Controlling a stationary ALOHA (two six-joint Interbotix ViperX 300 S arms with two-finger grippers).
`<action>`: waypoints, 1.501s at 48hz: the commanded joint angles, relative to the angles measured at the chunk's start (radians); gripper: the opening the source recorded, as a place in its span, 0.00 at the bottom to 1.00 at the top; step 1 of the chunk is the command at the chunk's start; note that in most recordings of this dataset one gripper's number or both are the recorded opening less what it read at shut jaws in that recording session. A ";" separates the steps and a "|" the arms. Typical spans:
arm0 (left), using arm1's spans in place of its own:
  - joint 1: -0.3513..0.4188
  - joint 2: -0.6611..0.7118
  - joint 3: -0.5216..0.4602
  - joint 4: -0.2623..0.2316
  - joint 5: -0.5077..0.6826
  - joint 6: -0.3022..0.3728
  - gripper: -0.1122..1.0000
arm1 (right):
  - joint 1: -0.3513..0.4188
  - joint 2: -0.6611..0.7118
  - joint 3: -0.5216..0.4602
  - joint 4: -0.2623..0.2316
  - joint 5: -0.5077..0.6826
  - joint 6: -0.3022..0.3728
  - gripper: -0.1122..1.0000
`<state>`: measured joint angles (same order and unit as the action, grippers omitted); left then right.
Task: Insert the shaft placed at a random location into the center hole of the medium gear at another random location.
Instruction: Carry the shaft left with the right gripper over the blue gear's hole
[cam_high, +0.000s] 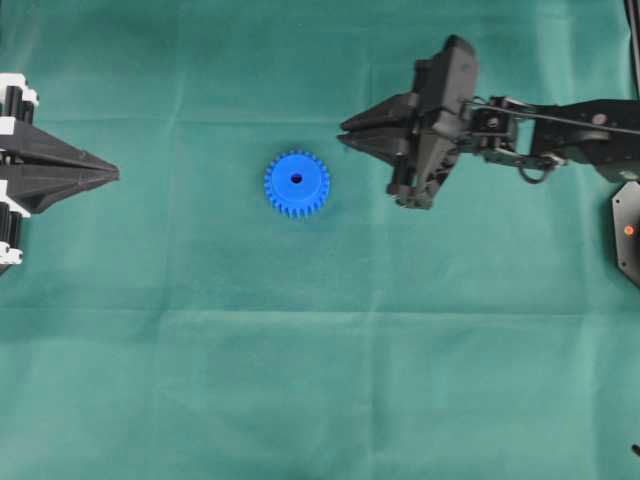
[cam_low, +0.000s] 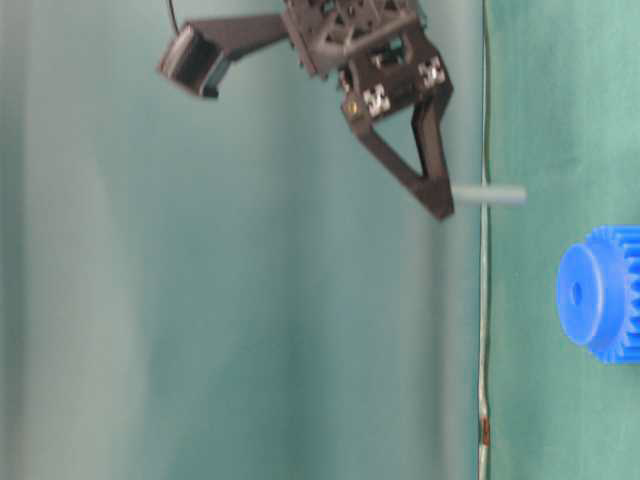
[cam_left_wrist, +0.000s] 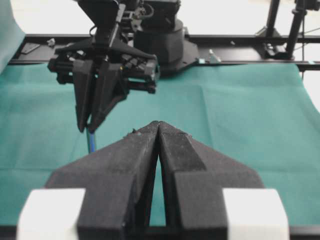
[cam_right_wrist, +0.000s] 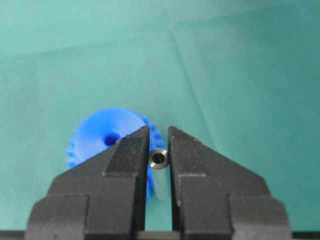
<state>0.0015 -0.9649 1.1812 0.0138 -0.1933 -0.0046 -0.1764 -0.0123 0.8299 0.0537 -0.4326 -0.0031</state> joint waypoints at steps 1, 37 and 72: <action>0.000 0.005 -0.025 0.003 -0.005 -0.002 0.10 | 0.017 0.006 -0.057 0.003 -0.003 -0.005 0.20; 0.000 0.005 -0.025 0.002 -0.005 -0.002 0.10 | 0.058 0.109 -0.176 0.005 0.011 -0.005 0.20; 0.002 0.005 -0.026 0.003 -0.005 0.000 0.10 | 0.061 0.135 -0.190 0.005 0.011 -0.005 0.20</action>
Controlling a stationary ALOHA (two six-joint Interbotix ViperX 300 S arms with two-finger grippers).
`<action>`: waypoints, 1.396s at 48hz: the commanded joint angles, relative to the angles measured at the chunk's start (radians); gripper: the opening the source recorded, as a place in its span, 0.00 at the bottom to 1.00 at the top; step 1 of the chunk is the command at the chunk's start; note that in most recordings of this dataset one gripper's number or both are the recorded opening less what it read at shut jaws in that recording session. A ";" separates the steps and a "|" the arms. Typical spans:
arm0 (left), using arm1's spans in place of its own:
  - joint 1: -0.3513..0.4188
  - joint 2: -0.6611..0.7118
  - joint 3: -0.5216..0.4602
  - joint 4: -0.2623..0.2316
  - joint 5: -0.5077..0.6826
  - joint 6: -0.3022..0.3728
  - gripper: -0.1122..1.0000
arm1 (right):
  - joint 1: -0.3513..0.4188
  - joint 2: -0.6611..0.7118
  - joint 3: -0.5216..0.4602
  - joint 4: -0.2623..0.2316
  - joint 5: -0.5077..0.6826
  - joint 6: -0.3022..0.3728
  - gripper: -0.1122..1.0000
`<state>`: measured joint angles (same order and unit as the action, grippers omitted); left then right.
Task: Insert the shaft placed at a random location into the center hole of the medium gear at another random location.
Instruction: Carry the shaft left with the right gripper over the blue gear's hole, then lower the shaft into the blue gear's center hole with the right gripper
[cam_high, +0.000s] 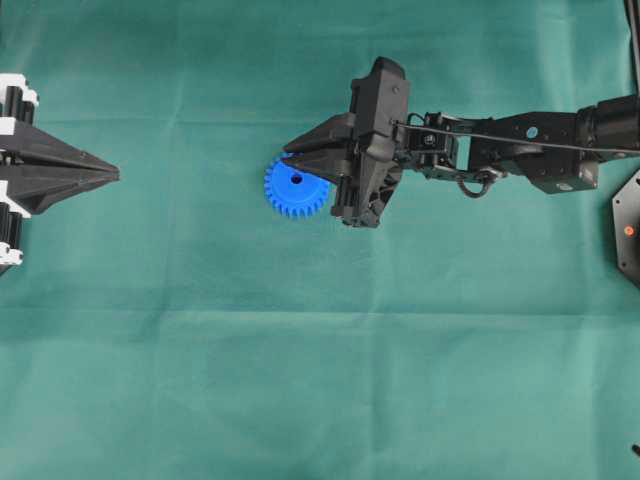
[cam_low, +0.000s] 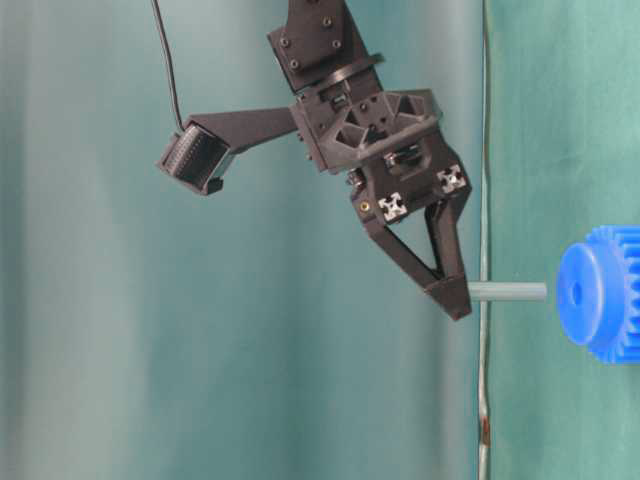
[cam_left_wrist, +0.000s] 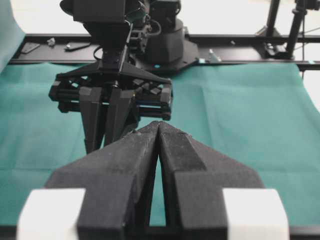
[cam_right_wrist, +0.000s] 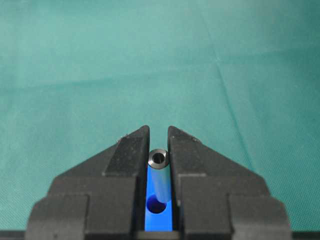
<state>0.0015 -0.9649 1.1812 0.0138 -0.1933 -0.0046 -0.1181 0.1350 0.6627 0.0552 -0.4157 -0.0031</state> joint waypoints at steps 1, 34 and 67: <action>0.003 0.005 -0.026 0.002 -0.005 0.000 0.10 | 0.002 -0.009 -0.023 0.003 -0.006 -0.005 0.20; 0.015 0.005 -0.025 0.003 0.002 -0.002 0.10 | 0.011 0.061 -0.034 0.009 -0.034 -0.003 0.20; 0.015 0.011 -0.025 0.002 0.003 -0.002 0.10 | 0.011 0.120 -0.034 0.029 -0.048 -0.003 0.20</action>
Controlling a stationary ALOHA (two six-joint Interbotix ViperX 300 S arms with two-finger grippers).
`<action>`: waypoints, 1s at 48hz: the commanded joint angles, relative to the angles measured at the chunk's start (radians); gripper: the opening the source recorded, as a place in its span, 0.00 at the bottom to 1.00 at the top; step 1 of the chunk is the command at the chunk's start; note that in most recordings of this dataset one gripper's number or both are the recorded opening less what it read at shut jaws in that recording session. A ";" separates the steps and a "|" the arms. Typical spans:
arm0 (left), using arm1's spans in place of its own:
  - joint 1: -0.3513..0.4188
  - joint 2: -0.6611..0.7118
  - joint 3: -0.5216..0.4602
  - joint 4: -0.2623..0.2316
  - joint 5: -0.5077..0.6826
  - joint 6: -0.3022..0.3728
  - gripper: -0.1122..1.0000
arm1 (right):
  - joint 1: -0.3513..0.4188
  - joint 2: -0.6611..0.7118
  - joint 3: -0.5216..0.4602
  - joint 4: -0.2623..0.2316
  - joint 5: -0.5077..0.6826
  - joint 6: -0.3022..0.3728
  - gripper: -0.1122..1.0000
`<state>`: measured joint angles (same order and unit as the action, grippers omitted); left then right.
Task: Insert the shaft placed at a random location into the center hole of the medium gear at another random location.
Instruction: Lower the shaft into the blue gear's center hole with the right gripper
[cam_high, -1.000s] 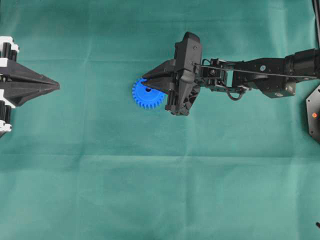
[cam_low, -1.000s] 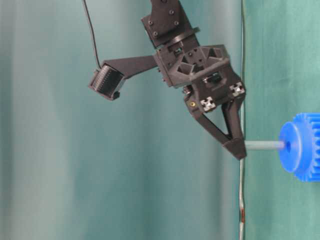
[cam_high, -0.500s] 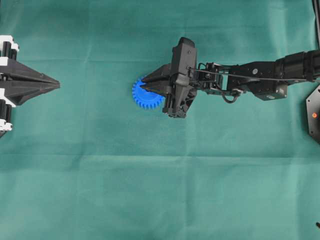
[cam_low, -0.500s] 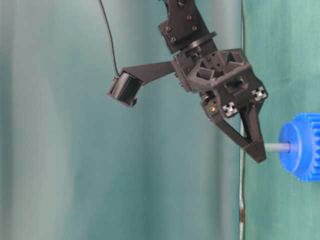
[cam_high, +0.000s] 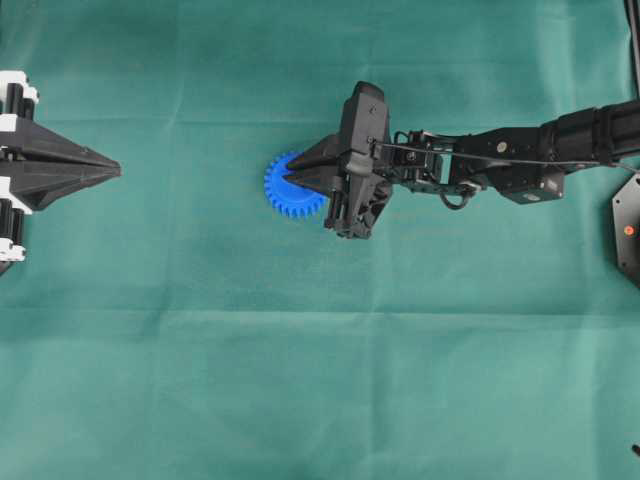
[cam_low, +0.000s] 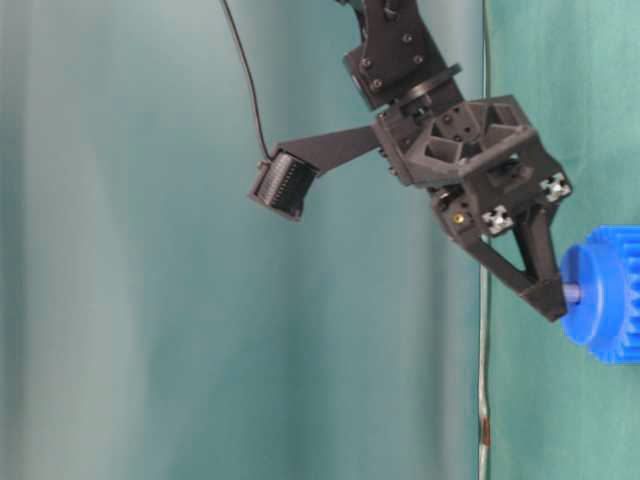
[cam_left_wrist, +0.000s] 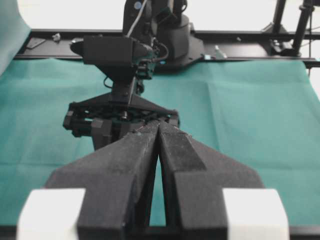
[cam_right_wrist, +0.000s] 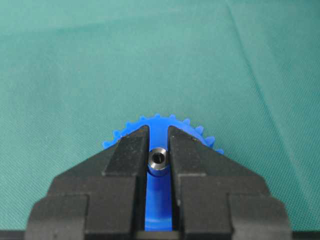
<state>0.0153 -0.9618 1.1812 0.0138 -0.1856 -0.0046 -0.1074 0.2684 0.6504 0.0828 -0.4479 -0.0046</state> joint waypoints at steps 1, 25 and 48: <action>0.002 0.008 -0.025 0.003 -0.005 -0.002 0.10 | 0.002 -0.014 -0.021 0.002 -0.015 -0.002 0.20; 0.002 0.009 -0.025 0.003 -0.003 -0.002 0.10 | 0.002 0.000 -0.021 0.000 -0.020 -0.003 0.20; 0.003 0.009 -0.023 0.002 -0.005 -0.002 0.10 | 0.000 -0.002 -0.023 0.002 -0.018 -0.003 0.25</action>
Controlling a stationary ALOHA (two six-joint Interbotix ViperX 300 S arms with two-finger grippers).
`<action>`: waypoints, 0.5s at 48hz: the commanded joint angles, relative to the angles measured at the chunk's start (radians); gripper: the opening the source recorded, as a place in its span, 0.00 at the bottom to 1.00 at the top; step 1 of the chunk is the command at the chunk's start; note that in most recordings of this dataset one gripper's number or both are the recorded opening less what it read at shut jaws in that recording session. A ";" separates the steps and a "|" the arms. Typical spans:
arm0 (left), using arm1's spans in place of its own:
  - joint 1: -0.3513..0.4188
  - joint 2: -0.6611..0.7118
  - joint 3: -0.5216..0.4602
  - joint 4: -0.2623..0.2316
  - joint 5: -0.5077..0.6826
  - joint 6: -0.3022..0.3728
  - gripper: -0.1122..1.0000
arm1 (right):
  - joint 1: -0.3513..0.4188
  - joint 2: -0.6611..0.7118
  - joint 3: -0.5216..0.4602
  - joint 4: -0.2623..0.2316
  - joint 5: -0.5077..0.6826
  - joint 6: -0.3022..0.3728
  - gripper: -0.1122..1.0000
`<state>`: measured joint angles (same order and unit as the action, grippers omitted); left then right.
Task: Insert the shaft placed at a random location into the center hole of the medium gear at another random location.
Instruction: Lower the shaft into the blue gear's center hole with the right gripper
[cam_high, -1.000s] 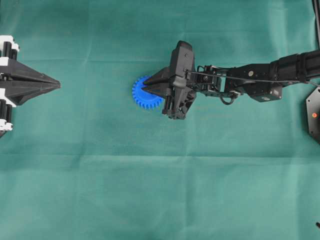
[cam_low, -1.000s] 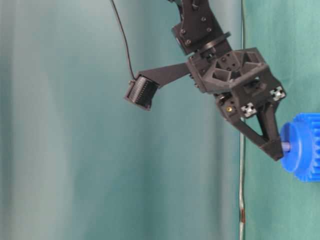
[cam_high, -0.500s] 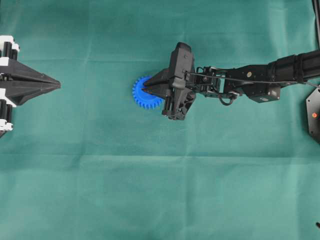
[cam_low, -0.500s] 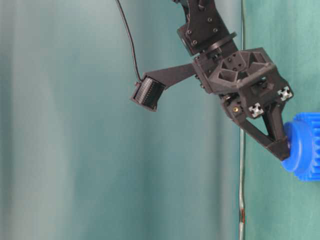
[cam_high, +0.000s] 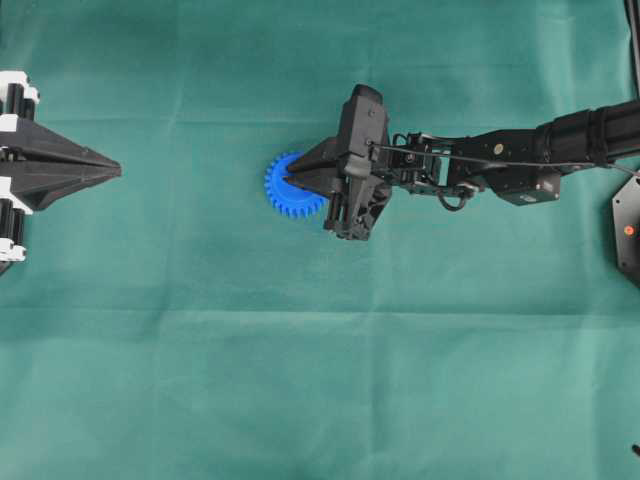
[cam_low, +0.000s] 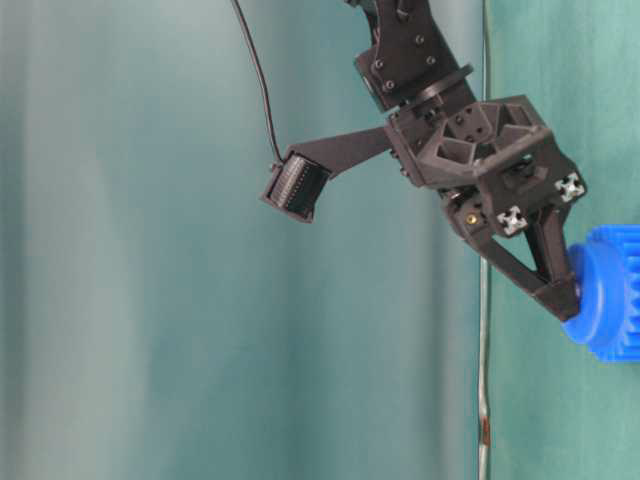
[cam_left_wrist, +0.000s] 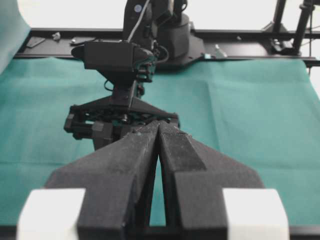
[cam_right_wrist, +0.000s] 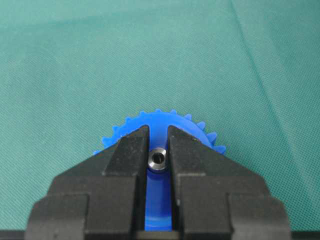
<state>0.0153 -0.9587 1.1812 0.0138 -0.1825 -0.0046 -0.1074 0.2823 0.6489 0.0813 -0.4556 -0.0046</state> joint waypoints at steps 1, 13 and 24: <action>0.002 0.006 -0.025 0.003 -0.008 -0.002 0.10 | 0.000 -0.014 -0.020 0.003 -0.009 -0.003 0.29; 0.002 0.006 -0.023 0.003 -0.002 -0.002 0.10 | 0.000 -0.015 -0.021 0.003 -0.006 -0.003 0.80; 0.002 0.006 -0.023 0.003 0.000 -0.002 0.10 | 0.002 -0.021 -0.021 0.003 -0.006 -0.003 0.69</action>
<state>0.0153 -0.9587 1.1812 0.0138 -0.1779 -0.0046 -0.1074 0.2823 0.6473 0.0828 -0.4556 -0.0031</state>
